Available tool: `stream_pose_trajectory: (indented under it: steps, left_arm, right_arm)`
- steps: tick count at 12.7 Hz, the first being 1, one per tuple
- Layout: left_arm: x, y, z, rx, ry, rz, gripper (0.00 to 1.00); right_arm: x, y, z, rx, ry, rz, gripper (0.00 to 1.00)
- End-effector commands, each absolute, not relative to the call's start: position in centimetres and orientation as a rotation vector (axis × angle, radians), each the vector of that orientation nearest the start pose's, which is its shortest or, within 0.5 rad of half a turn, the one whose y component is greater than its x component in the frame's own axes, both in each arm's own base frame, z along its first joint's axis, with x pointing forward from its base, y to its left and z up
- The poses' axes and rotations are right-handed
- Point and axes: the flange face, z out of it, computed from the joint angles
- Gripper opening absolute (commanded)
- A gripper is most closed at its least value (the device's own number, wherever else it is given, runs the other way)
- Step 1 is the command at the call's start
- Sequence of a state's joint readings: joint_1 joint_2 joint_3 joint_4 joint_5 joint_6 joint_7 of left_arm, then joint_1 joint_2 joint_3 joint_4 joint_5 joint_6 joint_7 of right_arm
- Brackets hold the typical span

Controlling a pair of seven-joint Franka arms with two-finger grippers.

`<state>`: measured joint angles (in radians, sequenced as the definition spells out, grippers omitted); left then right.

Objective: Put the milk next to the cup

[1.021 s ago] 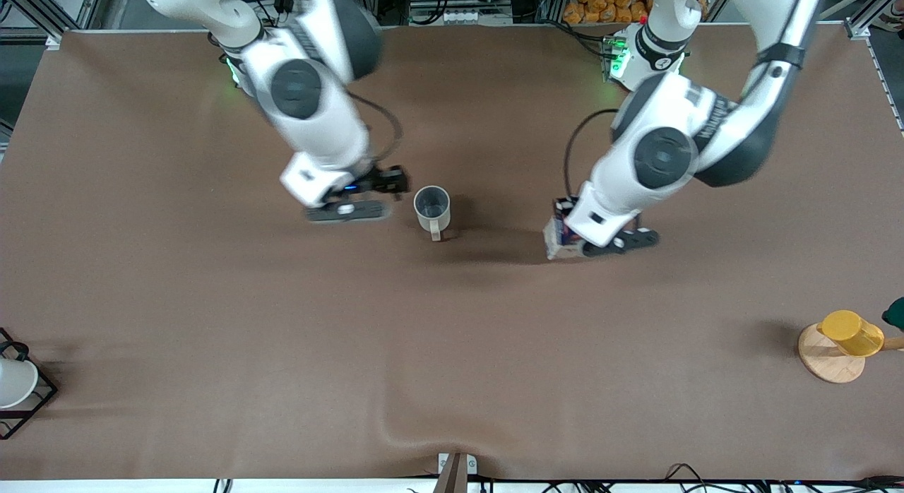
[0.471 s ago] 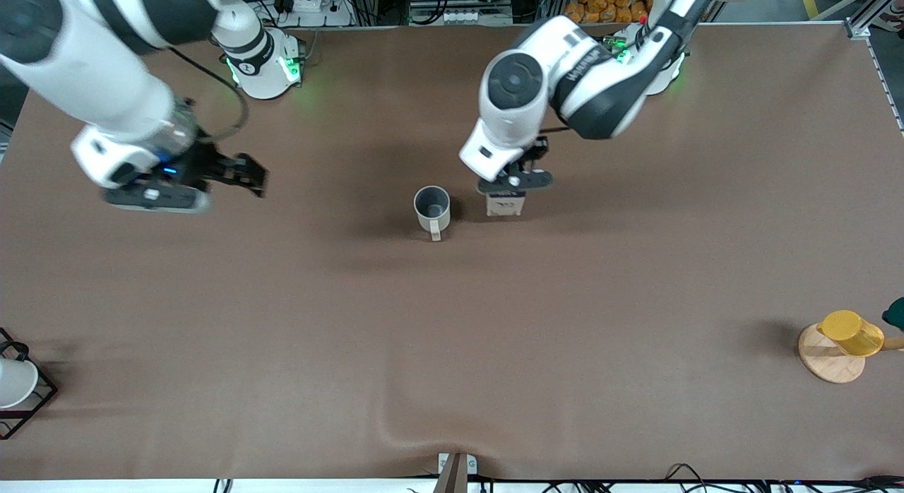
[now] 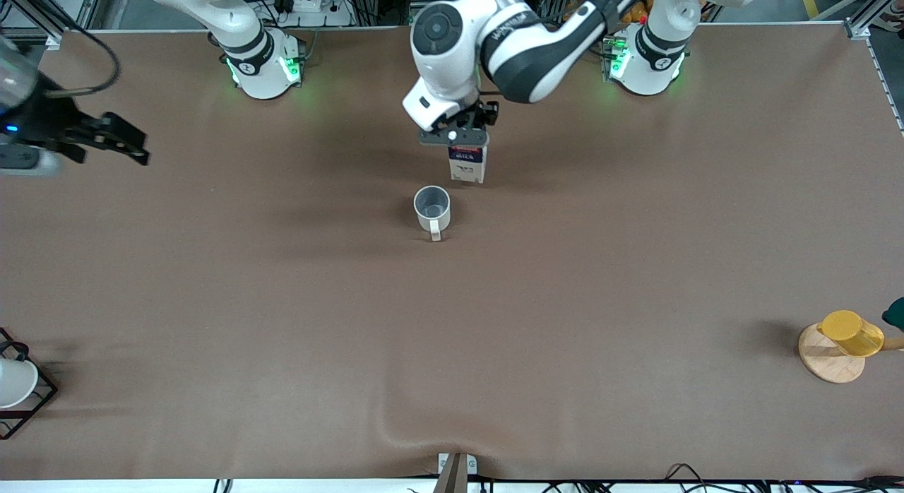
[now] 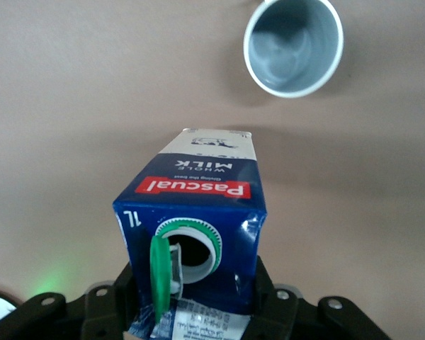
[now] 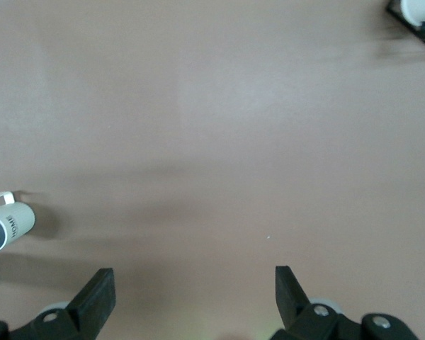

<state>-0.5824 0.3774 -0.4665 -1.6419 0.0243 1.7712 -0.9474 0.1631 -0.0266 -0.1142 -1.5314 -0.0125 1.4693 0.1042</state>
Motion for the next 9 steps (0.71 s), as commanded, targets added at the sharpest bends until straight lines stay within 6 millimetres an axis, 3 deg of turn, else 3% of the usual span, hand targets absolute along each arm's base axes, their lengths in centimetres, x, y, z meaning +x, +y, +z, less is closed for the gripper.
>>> stream_pose_trajectory:
  steps: [1,4,7,9]
  left_arm:
    - [34.0,-55.7,38.8,-3.034,0.060,0.408,0.62]
    - [34.2,-57.8,37.8,-3.054,-0.053,0.412,0.62]
    - [34.6,-58.3,37.0,-3.088,-0.065,0.400,0.62]
    - [33.8,-58.9,36.3,-3.083,-0.047,0.395,0.62]
  right_arm:
    - [53.7,1.8,66.1,-3.154,0.094,0.033,1.00]
    - [54.0,1.2,67.8,-3.123,0.124,-0.025,1.00]
    - [54.0,1.4,67.8,-3.114,0.122,-0.019,1.00]
    - [53.8,1.6,68.0,-3.113,0.117,-0.026,1.00]
